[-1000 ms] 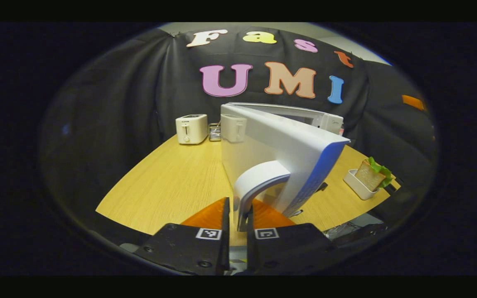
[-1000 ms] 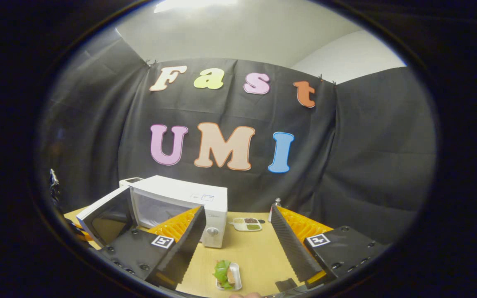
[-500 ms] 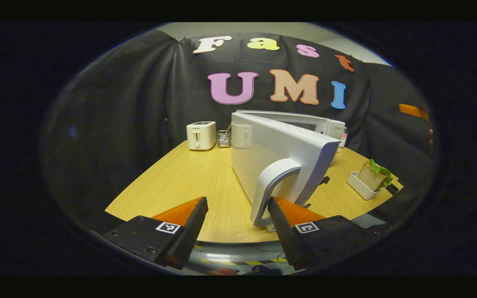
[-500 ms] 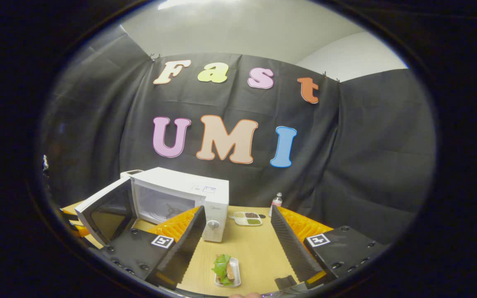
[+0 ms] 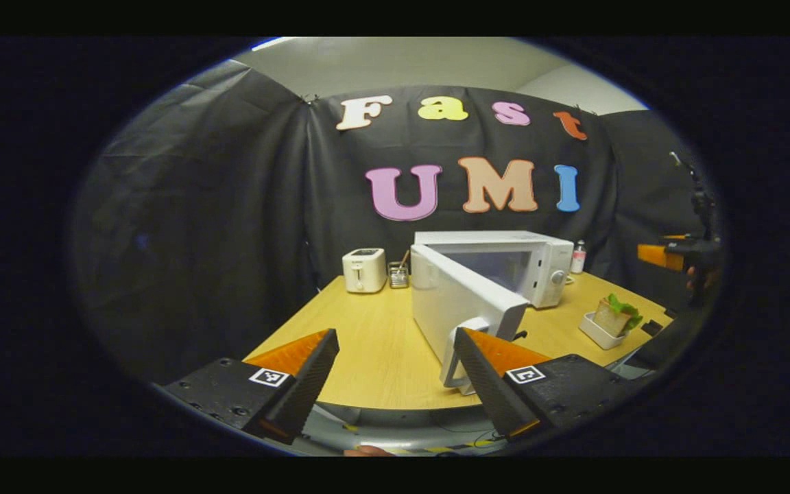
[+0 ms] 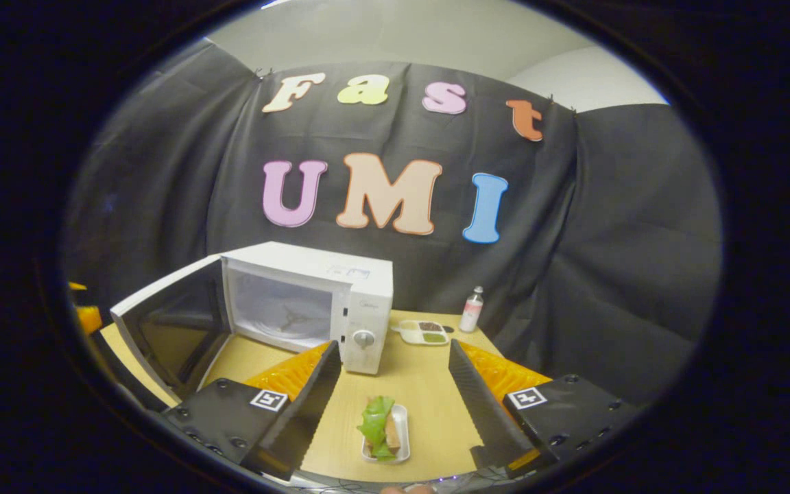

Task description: Open the microwave oven with the left hand, put the food in, and close the microwave oven.

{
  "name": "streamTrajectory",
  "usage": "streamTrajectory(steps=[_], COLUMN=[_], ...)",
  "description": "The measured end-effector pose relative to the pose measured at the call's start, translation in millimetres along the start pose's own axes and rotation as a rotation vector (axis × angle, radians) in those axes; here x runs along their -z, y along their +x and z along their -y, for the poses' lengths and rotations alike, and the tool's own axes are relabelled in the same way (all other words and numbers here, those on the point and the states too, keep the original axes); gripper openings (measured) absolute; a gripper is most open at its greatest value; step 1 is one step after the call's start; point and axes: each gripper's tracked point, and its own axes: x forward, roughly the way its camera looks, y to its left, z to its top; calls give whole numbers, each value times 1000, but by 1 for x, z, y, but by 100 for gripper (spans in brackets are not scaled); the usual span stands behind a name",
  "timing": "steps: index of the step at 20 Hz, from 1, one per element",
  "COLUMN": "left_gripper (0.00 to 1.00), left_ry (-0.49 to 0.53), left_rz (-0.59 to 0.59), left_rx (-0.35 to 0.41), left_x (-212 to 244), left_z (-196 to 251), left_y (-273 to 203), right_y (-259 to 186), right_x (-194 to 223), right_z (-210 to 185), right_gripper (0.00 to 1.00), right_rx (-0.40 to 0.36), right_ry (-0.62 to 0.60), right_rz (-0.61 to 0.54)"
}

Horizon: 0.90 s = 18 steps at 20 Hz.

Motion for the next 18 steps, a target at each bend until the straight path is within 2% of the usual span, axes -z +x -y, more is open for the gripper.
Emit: streamTrajectory(steps=[1,2,6,8,12,16,18], left_gripper=[99,99,98,97,94,95,96], left_ry=[-5,-15,-123,-121,-98,-103,-110], left_rz=[22,40,181,222,241,242,242], left_rx=[-11,-26,-42,-47,-46,-18,-4], left_x=[-12,-25,-93,-110,-119,-120,-121], left_z=[-4,-10,-15,-18,-16,-4,0], left_y=[-3,-7,-23,-24,-28,-28,-27], right_y=[5,11,31,38,44,50,53], right_x=[16,29,77,107,156,176,180], right_z=[-3,-6,-10,-13,-16,-16,-15], right_gripper=[100,97,100,98,100,100,96], right_rx=[-9,-13,-17,-26,-35,-24,-22], right_ry=[-1,-2,-42,-62,-70,-56,-58], right_rz=[-39,-66,-170,-229,-339,-385,-396])
